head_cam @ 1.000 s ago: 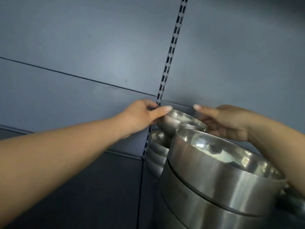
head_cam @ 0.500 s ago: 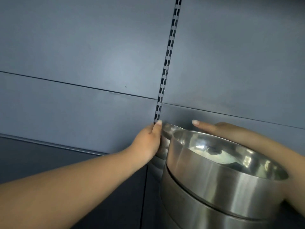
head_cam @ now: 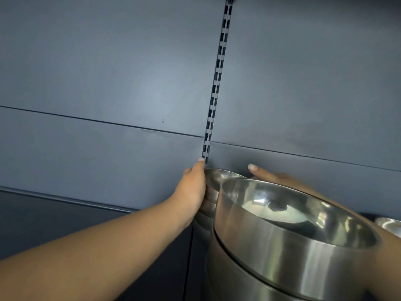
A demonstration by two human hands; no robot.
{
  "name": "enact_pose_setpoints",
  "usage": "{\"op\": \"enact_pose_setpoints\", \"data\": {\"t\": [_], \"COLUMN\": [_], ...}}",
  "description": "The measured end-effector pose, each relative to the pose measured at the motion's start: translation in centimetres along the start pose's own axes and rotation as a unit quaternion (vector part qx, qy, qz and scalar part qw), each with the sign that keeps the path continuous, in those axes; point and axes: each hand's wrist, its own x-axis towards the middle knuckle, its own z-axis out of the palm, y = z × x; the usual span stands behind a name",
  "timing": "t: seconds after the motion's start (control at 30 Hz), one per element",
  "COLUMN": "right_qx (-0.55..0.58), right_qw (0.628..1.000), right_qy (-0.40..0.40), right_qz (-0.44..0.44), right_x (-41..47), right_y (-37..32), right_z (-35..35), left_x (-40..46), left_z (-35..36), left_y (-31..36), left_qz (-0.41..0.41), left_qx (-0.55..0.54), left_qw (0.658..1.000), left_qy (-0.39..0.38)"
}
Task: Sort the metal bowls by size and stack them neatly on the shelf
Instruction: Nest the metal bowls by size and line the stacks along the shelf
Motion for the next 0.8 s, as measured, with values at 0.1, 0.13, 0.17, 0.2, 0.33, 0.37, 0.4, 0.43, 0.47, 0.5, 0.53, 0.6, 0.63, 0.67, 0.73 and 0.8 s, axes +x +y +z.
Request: {"op": "enact_pose_setpoints", "data": {"t": [0.1, 0.13, 0.17, 0.2, 0.33, 0.37, 0.4, 0.43, 0.47, 0.5, 0.53, 0.6, 0.63, 0.67, 0.73, 0.8], "right_qx": [0.039, 0.062, 0.099, 0.141, 0.295, 0.315, 0.323, 0.321, 0.308, 0.292, 0.282, 0.271, 0.267, 0.260, 0.267, 0.300], "right_qw": [0.999, 0.998, 0.995, 0.989, 0.951, 0.945, 0.942, 0.943, 0.948, 0.954, 0.957, 0.961, 0.962, 0.964, 0.963, 0.953], "right_qy": [-0.014, -0.019, -0.027, -0.042, -0.089, -0.086, -0.081, -0.079, -0.075, -0.070, -0.064, -0.048, -0.041, -0.033, -0.021, -0.034], "right_qz": [-0.001, 0.005, 0.015, 0.023, 0.033, 0.032, 0.029, 0.025, 0.020, 0.018, 0.021, 0.033, 0.037, 0.039, 0.043, 0.035], "right_x": [0.4, 0.7, 0.9, 1.2, 2.0, 2.1, 2.3, 2.4, 2.6, 2.7, 2.9, 2.8, 2.8, 2.8, 2.8, 2.7], "right_y": [0.2, 0.2, 0.2, 0.3, 0.7, 0.7, 0.7, 0.9, 0.9, 1.0, 1.0, 0.9, 0.9, 0.8, 0.8, 1.0], "right_z": [0.7, 0.9, 1.1, 1.3, 2.1, 2.2, 2.3, 2.4, 2.5, 2.6, 2.7, 2.8, 2.9, 2.9, 2.9, 3.0], "left_x": [0.3, 0.1, -0.1, -0.2, -0.5, -0.4, -0.5, -0.5, -0.5, -0.3, -0.3, -0.4, -0.5, -0.6, -1.0, -1.1], "left_z": [0.3, 0.5, 0.6, 0.6, 0.8, 1.0, 1.0, 1.1, 1.1, 1.1, 1.1, 1.1, 1.0, 1.0, 1.1, 0.9], "left_y": [0.0, 0.1, 0.0, -0.1, -0.2, -0.2, -0.1, 0.0, 0.1, -0.1, 0.0, 0.2, 0.3, 0.4, 0.5, 0.2], "left_qz": [-0.004, -0.002, -0.004, -0.006, -0.016, -0.014, -0.010, -0.009, -0.005, -0.001, -0.002, -0.003, -0.002, -0.005, -0.009, 0.005], "left_qx": [-0.001, -0.004, -0.012, -0.029, -0.067, -0.063, -0.053, -0.044, -0.037, -0.032, -0.026, -0.016, -0.016, -0.022, -0.052, -0.069], "left_qw": [1.000, 1.000, 1.000, 0.999, 0.997, 0.997, 0.997, 0.997, 0.997, 0.997, 0.998, 0.998, 0.998, 0.998, 0.998, 0.997], "left_qy": [-0.002, 0.009, 0.009, 0.011, 0.035, 0.044, 0.057, 0.065, 0.070, 0.070, 0.065, 0.058, 0.054, 0.053, 0.039, 0.033]}}
